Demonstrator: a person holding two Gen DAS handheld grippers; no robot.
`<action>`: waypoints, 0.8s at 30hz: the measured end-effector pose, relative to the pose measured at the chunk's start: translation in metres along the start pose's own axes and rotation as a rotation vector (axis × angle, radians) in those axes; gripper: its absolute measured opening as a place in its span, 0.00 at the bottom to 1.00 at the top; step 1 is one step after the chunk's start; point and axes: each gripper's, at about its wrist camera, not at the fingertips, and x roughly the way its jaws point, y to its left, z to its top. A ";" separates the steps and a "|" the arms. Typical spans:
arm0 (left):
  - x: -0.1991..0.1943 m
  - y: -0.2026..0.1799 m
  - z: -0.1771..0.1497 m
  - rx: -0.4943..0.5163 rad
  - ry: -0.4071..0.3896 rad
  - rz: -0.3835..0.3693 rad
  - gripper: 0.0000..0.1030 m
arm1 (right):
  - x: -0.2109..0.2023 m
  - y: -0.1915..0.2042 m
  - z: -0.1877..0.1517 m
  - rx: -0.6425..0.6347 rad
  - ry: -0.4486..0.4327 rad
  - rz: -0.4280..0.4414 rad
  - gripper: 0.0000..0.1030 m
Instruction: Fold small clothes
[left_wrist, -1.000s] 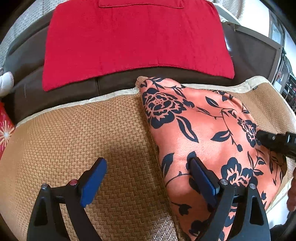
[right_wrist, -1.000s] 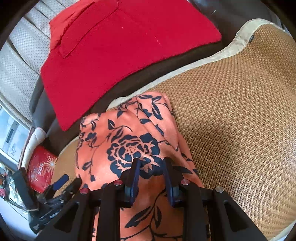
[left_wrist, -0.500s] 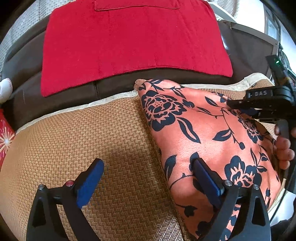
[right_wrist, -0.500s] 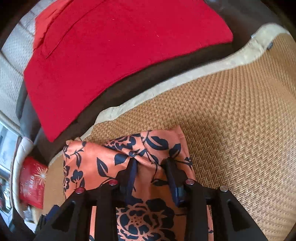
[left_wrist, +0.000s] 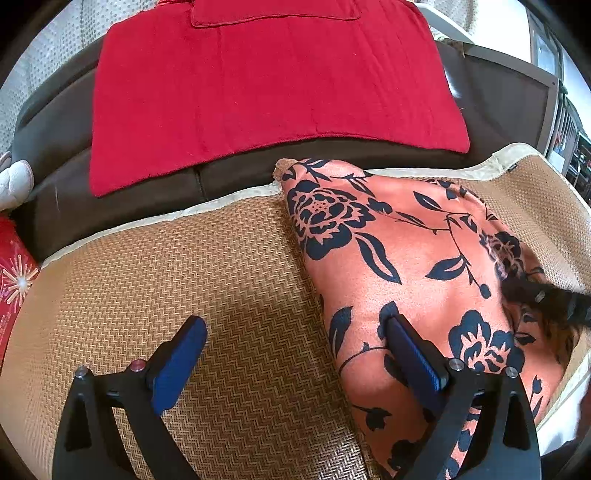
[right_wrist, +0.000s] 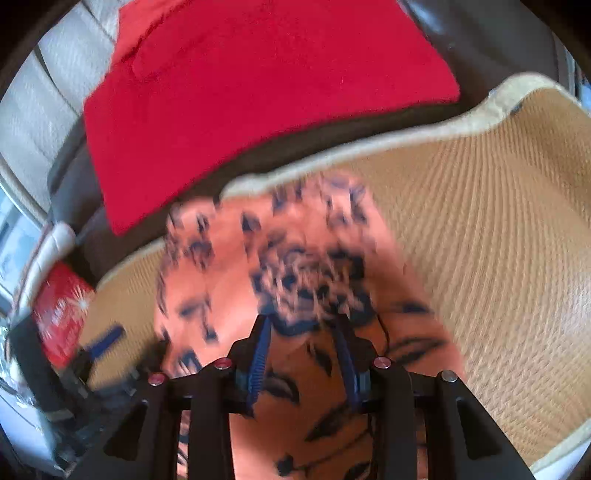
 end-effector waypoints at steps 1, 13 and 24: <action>-0.001 -0.001 -0.001 0.003 -0.002 0.003 0.95 | 0.003 0.001 -0.001 -0.016 -0.009 -0.003 0.39; -0.007 -0.007 -0.003 0.038 -0.025 0.028 0.95 | 0.007 -0.003 0.000 -0.035 -0.027 0.021 0.39; -0.008 -0.006 -0.003 0.043 -0.025 0.025 0.95 | 0.003 -0.005 -0.001 -0.032 -0.029 0.021 0.39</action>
